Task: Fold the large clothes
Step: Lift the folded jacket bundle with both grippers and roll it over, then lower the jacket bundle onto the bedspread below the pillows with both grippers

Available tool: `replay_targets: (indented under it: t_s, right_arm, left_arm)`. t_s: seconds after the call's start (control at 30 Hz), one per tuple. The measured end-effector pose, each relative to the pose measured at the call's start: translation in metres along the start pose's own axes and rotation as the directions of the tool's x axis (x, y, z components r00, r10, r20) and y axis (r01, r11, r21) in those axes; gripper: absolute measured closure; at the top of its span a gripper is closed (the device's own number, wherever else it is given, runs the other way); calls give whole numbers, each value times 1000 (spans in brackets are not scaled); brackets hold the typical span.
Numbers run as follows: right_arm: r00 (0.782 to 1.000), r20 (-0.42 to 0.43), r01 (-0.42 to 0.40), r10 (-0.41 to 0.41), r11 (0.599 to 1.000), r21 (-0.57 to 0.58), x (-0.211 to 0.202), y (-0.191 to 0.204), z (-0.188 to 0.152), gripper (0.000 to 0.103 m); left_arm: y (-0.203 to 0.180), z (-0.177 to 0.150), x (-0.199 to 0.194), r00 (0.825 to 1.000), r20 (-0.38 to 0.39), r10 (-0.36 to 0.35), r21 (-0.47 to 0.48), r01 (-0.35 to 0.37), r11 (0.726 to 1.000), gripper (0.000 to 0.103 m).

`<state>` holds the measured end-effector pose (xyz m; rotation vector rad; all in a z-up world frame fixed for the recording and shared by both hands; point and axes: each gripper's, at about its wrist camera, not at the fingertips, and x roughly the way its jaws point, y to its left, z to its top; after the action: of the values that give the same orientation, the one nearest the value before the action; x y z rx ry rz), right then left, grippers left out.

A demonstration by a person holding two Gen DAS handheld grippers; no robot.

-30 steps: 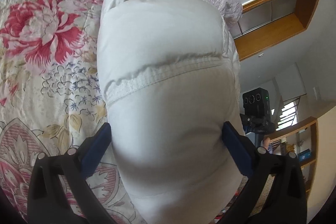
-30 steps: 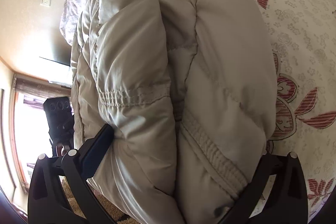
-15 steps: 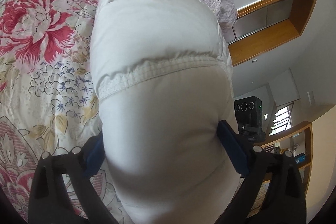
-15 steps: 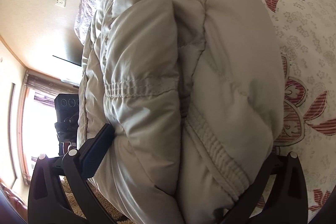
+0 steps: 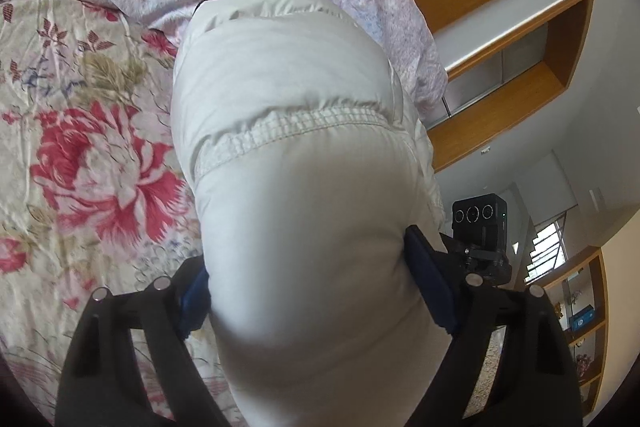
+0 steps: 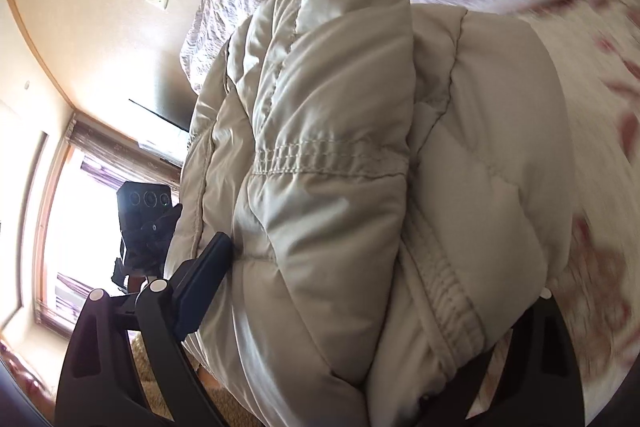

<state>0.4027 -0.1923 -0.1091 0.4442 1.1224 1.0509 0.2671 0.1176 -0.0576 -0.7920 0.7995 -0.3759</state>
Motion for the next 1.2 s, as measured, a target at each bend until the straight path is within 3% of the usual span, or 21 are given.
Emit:
replay_targets:
  t_s: [0.27, 0.57, 0.67, 0.77, 0.83, 0.87, 0.93, 1.0, 1.1, 1.13, 1.2]
  right_arm:
    - [999, -48, -13, 11, 999, -42, 57, 13, 36, 11]
    - [998, -54, 29, -29, 1000, -13, 84, 0, 46, 9]
    - [998, -51, 39, -37, 999, 32, 81, -17, 41, 3]
    - [991, -19, 130, -129, 991, 22, 70, -11, 33, 1]
    - [977, 23, 214, -214, 977, -13, 53, 1, 29, 1]
    - [965, 56, 258, -256, 966, -32, 42, 7, 27, 1]
    - [914, 184, 378, -361, 923, -69, 8, 24, 20, 1]
    - [865, 308, 445, -397, 889, -103, -18, 44, 15, 1]
    - [845, 376, 467, -380, 866, -176, -26, 74, 15, 9]
    - [834, 381, 498, -398, 842, -209, -17, 82, 17, 12]
    - [806, 393, 565, -442, 774, -287, 8, 97, 23, 29]
  left_arm:
    - [36, 28, -26, 995, 74, 68, -30, -66, 997, 18]
    - [63, 24, -25, 989, 83, 127, -40, -124, 992, 13]
    - [58, 23, -19, 974, 90, 209, 6, -211, 978, 2]
    - [47, 24, -21, 957, 100, 274, 33, -278, 960, 2]
    - [34, 26, -29, 932, 133, 337, 69, -348, 935, 2]
    - [26, 26, -36, 910, 168, 380, 89, -398, 913, 2]
    - [11, 26, -47, 849, 246, 467, 121, -505, 854, 2]
    - [-3, 29, -50, 804, 300, 513, 145, -570, 809, 2]
    - [-30, 32, -39, 779, 347, 522, 206, -607, 768, 2]
    - [-37, 31, -34, 768, 359, 530, 227, -623, 749, 2]
    - [-49, 33, -21, 745, 376, 551, 269, -657, 705, 2]
